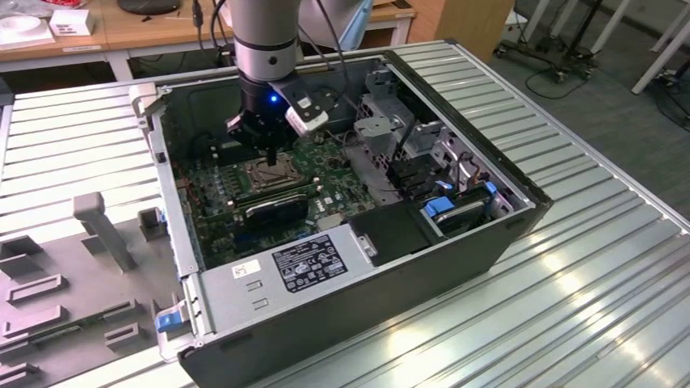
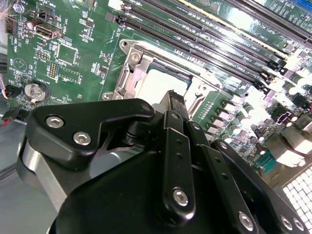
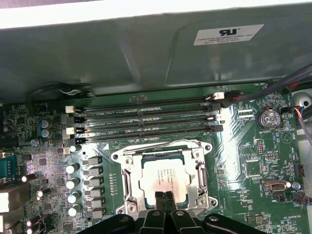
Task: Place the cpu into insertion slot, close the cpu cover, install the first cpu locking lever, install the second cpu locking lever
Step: 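Install the second cpu locking lever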
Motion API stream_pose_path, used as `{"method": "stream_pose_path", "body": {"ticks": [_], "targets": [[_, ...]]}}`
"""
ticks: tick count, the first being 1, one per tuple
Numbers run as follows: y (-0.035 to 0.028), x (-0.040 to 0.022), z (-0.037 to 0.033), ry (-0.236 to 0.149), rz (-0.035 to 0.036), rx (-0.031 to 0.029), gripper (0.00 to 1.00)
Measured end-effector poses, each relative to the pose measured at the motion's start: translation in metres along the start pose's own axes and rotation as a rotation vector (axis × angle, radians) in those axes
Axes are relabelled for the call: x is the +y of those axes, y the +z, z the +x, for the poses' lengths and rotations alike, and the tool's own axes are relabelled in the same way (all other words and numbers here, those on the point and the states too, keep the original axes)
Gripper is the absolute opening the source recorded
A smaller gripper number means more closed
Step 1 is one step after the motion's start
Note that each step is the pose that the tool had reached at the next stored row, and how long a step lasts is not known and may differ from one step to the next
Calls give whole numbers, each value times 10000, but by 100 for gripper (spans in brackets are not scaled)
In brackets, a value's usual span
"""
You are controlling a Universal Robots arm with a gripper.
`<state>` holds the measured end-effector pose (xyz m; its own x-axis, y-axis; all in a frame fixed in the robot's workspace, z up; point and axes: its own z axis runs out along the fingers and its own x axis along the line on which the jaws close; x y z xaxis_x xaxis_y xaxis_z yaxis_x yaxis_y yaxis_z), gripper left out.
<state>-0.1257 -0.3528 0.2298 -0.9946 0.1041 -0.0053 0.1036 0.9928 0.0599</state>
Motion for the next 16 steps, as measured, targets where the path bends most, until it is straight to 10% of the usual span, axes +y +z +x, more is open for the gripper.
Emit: {"method": "stream_pose_path", "body": {"ticks": [9,16], "targets": [[-101,1,-2,-1,-17,-2,11],[-111,-150,-9,0,-38,1,11]]}}
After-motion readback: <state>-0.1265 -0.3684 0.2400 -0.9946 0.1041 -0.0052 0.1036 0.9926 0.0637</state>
